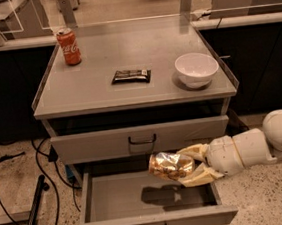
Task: Place orange can into middle drawer
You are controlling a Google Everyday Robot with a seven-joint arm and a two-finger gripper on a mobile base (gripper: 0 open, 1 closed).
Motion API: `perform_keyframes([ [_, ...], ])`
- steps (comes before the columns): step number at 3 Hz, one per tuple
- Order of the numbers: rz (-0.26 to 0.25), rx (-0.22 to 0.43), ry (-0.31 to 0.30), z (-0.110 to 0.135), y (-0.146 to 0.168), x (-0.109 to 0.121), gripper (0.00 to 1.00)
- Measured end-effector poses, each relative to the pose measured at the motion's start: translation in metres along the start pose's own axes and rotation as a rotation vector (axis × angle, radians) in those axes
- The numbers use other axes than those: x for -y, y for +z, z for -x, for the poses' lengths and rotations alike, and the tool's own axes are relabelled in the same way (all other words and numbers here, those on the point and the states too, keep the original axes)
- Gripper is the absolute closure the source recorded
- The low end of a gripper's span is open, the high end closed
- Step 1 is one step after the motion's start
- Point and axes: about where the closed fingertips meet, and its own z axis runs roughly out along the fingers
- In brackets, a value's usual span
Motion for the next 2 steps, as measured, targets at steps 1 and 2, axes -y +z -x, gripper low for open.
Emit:
perform_keyframes([
  [1, 0.006, 0.017, -0.043, -0.029, 0.040, 0.002, 1.00],
  [2, -0.018, -0.013, -0.046, -0.072, 0.075, 0.007, 1.00],
])
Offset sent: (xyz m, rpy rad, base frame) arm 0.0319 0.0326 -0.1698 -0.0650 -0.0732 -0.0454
